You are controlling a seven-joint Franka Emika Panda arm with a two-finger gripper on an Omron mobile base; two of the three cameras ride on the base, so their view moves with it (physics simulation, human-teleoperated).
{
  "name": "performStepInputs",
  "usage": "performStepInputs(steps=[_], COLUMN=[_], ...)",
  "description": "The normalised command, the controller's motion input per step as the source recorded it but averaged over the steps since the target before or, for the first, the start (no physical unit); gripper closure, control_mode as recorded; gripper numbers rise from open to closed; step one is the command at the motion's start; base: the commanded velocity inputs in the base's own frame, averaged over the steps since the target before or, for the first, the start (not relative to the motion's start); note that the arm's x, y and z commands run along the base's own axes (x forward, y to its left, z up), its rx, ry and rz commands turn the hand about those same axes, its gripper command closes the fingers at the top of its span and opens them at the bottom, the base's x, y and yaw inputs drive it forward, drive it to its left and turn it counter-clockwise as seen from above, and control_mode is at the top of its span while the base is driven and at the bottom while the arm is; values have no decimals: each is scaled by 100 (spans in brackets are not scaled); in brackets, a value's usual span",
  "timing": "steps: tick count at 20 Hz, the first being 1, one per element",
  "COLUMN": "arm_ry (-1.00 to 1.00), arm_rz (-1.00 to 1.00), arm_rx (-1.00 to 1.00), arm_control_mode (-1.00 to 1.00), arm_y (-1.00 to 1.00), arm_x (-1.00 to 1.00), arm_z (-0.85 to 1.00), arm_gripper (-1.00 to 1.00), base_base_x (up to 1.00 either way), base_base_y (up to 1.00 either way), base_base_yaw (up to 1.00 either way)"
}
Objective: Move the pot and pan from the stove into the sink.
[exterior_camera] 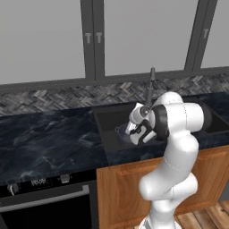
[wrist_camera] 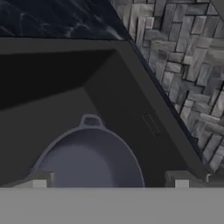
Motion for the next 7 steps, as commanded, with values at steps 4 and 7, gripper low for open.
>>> performStepInputs(steps=[4,7], arm_ry=[0,0], arm_rz=[1,1], arm_rx=[0,0], arm_control_mode=[-100,-100], arm_y=[24,23], arm_x=[-10,-19], arm_z=[80,89], arm_gripper=[-100,-100], base_base_x=[0,0], base_base_y=[0,0], base_base_yaw=[0,0])
